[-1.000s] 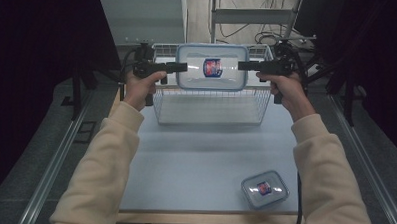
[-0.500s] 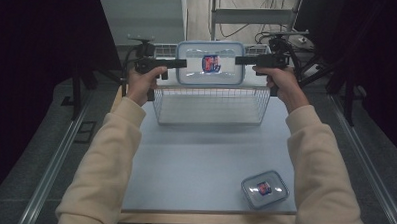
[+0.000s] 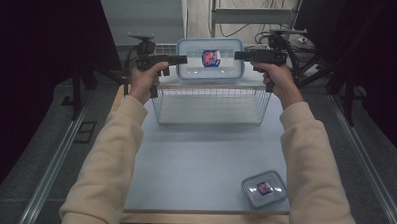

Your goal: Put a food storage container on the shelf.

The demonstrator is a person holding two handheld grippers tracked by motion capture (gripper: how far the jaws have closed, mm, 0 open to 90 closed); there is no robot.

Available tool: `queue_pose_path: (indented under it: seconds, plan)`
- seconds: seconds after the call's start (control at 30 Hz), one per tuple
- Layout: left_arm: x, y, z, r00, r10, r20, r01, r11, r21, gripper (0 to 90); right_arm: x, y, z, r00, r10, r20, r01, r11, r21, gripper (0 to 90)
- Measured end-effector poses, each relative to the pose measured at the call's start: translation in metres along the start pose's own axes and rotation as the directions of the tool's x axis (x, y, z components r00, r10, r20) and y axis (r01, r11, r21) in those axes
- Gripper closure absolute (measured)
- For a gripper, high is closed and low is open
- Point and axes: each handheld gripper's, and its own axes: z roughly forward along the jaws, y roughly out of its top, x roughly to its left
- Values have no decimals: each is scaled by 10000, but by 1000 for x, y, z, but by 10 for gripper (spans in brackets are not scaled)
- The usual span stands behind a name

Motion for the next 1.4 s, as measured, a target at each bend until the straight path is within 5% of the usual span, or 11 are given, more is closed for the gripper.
queue_pose_path:
  seconds: [0.3, 0.43, 0.77, 1.4]
  plan:
    - [9, 5, 13, 9977, -637, -247, 635, 9980, -72, 399, -4, 0, 9, 9952, 780, 584, -757, 9963, -407, 451]
    - [11, 4, 17, 9965, -649, -530, 647, 9979, -67, 363, -3, -3, 13, 9922, 641, 1069, -598, 9973, -436, 430]
    - [-5, 0, 1, 9968, 63, -791, -89, 9994, -322, 265, 7, -9, -8, 9939, 239, 1073, -158, 9970, -757, 408]
    - [-35, -50, -34, 9868, 1534, -512, -1532, 9882, 62, 276, 10, -55, -59, 9969, -626, 484, 653, 9963, -563, 400]
